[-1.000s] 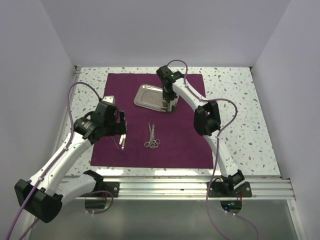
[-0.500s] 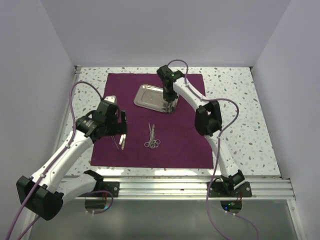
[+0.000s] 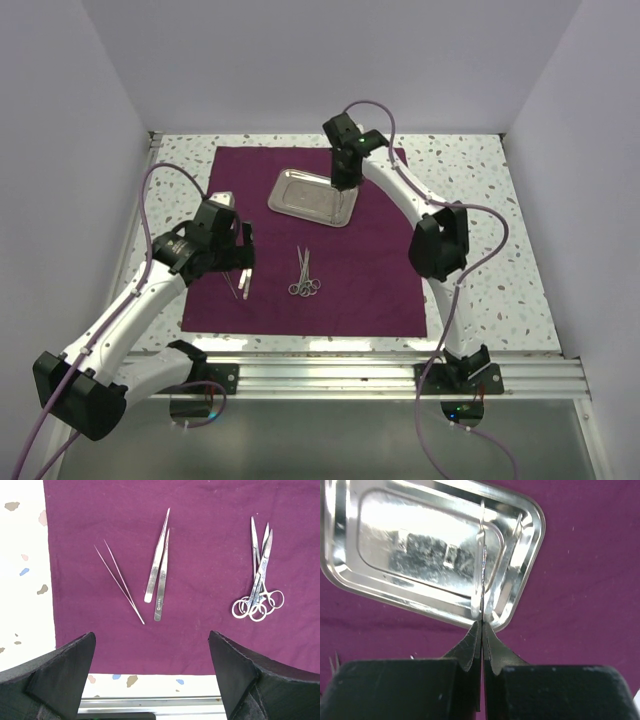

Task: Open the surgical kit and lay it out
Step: Place the medical item in the surgical kit.

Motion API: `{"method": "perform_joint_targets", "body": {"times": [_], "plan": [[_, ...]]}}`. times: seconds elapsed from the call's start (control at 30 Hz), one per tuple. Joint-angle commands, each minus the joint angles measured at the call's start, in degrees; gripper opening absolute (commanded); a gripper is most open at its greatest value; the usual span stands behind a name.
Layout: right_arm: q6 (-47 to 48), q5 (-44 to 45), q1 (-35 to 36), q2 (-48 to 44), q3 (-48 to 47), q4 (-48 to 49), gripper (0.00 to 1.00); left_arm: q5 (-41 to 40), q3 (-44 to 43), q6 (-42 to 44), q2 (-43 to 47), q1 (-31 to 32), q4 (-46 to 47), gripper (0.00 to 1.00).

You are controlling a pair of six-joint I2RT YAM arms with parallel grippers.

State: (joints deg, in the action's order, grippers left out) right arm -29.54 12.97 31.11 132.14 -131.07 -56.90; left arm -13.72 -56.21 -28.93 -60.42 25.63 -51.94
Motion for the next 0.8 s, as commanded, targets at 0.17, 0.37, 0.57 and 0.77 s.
{"method": "perform_joint_targets", "body": {"times": [0.17,0.37,0.57,0.77], "plan": [[0.53,-3.56,0.09,-22.25,29.48,6.97,0.0,-0.87,-4.6,1.15,-2.24,-0.31,2.81,1.0],[-1.39,-9.27,0.88,-38.15,54.02,15.05,0.0,-1.76,-10.84,2.64,-9.69,-0.31,4.39,1.0],[-4.03,-12.71,3.24,-42.93,68.48,22.09,0.0,-0.09,-14.98,3.09,-14.19,-0.31,4.92,1.0],[-3.6,-12.45,3.69,-40.38,70.42,25.09,0.0,0.27,-15.6,3.0,-14.81,-0.31,4.4,0.99]]}}
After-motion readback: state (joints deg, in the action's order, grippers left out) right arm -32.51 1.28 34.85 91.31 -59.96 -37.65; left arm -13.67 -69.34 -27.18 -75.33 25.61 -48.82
